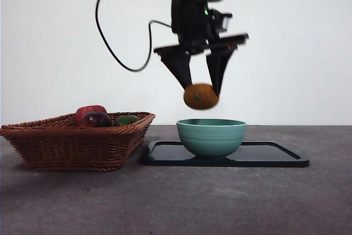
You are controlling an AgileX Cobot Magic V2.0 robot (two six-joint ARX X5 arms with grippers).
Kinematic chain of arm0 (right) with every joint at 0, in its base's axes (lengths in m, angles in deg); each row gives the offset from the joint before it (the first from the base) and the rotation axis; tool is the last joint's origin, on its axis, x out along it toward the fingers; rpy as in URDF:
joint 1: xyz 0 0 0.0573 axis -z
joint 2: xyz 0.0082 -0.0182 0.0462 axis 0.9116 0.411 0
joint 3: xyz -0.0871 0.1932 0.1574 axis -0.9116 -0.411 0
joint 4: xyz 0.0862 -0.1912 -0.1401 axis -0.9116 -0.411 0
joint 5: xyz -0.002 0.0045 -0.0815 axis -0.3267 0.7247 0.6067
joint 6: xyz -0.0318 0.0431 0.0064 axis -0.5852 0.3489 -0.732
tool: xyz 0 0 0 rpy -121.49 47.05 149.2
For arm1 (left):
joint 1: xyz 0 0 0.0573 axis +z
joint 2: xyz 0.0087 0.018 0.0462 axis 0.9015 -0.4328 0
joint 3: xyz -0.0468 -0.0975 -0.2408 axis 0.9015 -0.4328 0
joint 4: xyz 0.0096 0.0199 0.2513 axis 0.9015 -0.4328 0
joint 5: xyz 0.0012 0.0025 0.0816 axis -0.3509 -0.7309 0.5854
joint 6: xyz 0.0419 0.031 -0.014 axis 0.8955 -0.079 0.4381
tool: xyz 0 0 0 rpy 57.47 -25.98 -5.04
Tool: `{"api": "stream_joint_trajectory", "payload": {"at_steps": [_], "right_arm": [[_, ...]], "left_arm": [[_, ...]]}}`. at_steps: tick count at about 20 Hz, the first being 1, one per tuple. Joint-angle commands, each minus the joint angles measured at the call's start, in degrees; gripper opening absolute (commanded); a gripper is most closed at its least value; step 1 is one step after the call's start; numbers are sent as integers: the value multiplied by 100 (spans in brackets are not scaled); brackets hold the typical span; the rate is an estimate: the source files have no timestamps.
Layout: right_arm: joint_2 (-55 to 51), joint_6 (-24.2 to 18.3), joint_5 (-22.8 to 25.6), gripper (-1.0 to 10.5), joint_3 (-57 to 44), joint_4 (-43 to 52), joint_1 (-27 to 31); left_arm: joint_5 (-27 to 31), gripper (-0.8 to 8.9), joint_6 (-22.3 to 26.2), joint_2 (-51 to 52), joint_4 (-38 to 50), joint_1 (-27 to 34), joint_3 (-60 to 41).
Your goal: Pick up the wifruite, put it on the bowl, pick up the plate, put it on desk
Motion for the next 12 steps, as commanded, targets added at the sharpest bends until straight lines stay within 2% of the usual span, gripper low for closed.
{"api": "stream_joint_trajectory", "payload": {"at_steps": [1, 4, 12], "right_arm": [[15, 57, -9, 675, 57, 28, -31], [15, 57, -9, 675, 57, 9, -31], [17, 57, -9, 675, 57, 7, -31]], "left_arm": [[-15, 246, -42, 210, -328, 11, 201], [-15, 246, -39, 643, -684, 72, 201], [-15, 246, -122, 2129, -804, 474, -208]]}}
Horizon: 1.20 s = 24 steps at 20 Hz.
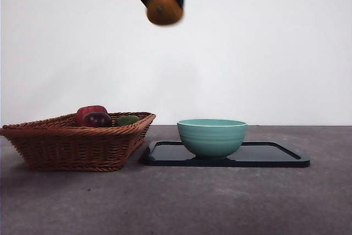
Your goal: Pick up the wifruite, put it on the bowl, pick up the plate, put it on desk
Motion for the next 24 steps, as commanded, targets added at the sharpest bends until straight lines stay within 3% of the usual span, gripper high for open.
{"api": "stream_joint_trajectory", "payload": {"at_steps": [1, 8, 15, 24], "right_arm": [[17, 57, -9, 675, 57, 28, -31], [15, 70, -11, 675, 57, 109, -28], [17, 190, -11, 675, 57, 114, -28], [15, 164, -9, 675, 57, 201, -31]], "left_arm": [[-9, 246, -81, 402, -236, 44, -149], [-2, 249, -264, 1954, -240, 284, -1657], [195, 248, -428, 2629, -214, 409, -3602], [195, 248, -1005, 2612, 2105, 879, -5724]]}}
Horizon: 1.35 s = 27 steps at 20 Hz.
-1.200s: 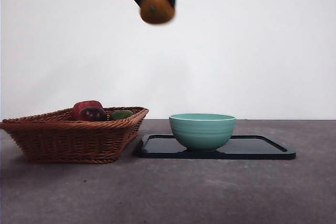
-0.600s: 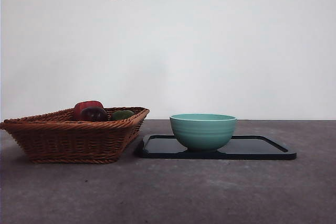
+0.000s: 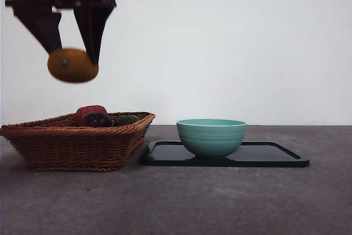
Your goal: Pick up the wifruite, put it on the bowl, pick up the plate, put it on desk
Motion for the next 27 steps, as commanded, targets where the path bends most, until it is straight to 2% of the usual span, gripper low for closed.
{"api": "stream_joint_trajectory", "payload": {"at_steps": [1, 5, 17, 27], "right_arm": [[17, 11, 2, 675, 57, 61, -31], [17, -52, 2, 675, 57, 76, -31], [15, -46, -2, 675, 57, 72, -31], [15, -24, 0, 675, 57, 59, -31]], "left_arm": [[26, 248, -205, -70, 380, 116, -144], [24, 248, -203, -398, 621, 315, -195], [24, 249, -201, -1668, 1397, 317, -195], [22, 253, -162, -1744, 1405, 317, -192]]}}
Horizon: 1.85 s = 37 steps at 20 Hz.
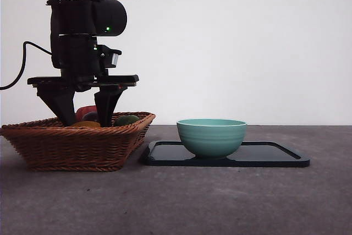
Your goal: Pick up the wifruite, put it on the bowl, pick up the plate, put it on desk
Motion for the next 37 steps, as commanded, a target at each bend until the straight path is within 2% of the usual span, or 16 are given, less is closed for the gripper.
{"api": "stream_joint_trajectory", "payload": {"at_steps": [1, 4, 6, 11, 17, 23, 27, 32, 37], "right_arm": [[17, -20, -2, 675, 57, 55, -31], [15, -2, -2, 675, 57, 55, -31], [17, 50, -2, 675, 57, 55, -31], [17, 66, -2, 675, 57, 52, -31], [15, 66, 0, 675, 57, 55, -28], [17, 66, 0, 675, 57, 57, -28], [17, 87, -2, 675, 57, 55, -28], [17, 107, -2, 675, 57, 55, -31], [17, 243, 0, 675, 57, 55, -31]], "left_arm": [[20, 292, 9, -131, 22, -24, 83], [13, 530, 66, -131, 11, -24, 101], [11, 565, 122, -129, -87, -24, 201], [11, 563, 319, 157, -632, 2, 765], [-118, 563, 601, 1534, -1073, 0, 800], [-1036, 563, 1047, 3067, -1569, -44, 796], [-1491, 563, 1272, 3825, -2138, -254, 715], [-2371, 563, 1565, 4804, -2363, -542, 278], [-2415, 563, 1582, 6052, -2341, -623, -612]]}}
